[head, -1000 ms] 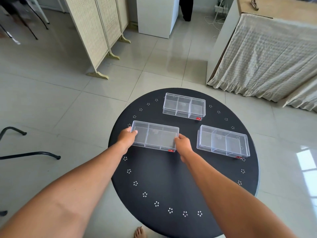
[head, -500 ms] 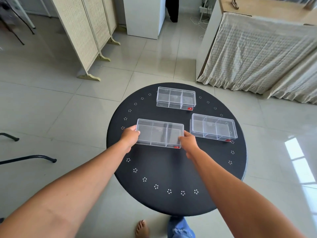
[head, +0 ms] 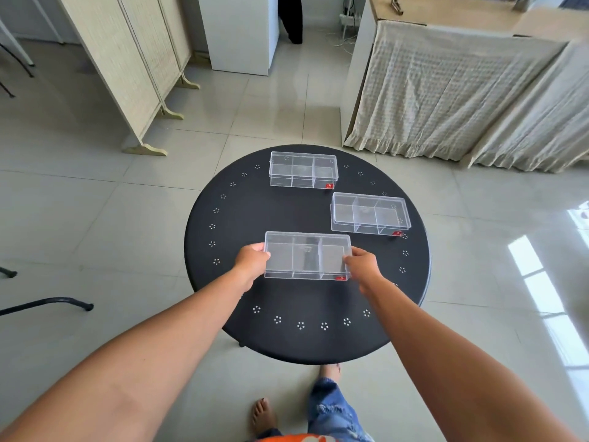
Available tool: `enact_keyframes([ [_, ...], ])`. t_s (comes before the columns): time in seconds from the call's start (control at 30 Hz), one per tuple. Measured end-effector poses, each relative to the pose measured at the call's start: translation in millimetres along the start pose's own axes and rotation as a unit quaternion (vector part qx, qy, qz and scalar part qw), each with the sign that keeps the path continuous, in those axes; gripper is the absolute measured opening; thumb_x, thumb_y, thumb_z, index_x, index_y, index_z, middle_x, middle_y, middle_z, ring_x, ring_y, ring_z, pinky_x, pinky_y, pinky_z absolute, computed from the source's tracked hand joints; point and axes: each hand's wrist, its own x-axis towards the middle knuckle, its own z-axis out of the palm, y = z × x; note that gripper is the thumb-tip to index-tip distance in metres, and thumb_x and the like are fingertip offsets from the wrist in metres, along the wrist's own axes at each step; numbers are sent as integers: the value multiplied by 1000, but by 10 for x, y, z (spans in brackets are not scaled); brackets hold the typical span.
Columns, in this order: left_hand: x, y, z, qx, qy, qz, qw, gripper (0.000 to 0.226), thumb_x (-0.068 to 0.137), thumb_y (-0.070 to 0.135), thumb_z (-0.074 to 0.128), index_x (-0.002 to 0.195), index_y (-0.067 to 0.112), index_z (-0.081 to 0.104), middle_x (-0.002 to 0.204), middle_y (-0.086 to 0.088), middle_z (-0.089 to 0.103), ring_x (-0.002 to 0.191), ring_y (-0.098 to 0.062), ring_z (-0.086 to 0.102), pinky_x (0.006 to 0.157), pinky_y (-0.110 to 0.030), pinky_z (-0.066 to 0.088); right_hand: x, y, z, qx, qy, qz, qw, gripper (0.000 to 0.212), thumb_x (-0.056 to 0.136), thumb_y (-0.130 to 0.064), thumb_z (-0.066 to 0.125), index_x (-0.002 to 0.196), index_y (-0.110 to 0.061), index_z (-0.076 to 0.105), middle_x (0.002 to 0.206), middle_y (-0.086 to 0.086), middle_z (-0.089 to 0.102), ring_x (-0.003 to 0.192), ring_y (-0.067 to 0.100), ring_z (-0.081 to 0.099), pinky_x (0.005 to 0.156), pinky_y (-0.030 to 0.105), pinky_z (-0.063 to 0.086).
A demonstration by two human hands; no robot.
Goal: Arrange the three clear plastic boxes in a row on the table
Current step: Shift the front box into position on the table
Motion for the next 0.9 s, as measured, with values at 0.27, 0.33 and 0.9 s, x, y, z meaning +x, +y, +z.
enact_keyframes([
  [0.27,-18,-7,160,11,-20,-7,1000,39,91,1,46,124,13,63,108,-5,67,103,-27,65,94,-42,55,16,103,-148,2,16,0,1000,42,85,7,40,100,-19,70,89,4,69,84,27,65,84,44,59],
  [0.33,-10,-11,179,12,-21,-8,1000,39,91,0,46,124,12,63,109,-6,67,105,-28,65,94,-43,54,25,106,-155,2,15,-1,1000,42,85,7,41,104,-16,70,90,5,68,84,27,64,84,44,59],
  [0.9,90,-26,187,58,-11,7,998,50,87,-5,45,132,15,58,121,-2,66,104,-21,62,89,-28,49,99,139,-108,-18,5,-12,1000,40,87,4,44,109,-19,69,93,0,69,87,22,64,83,32,53],
])
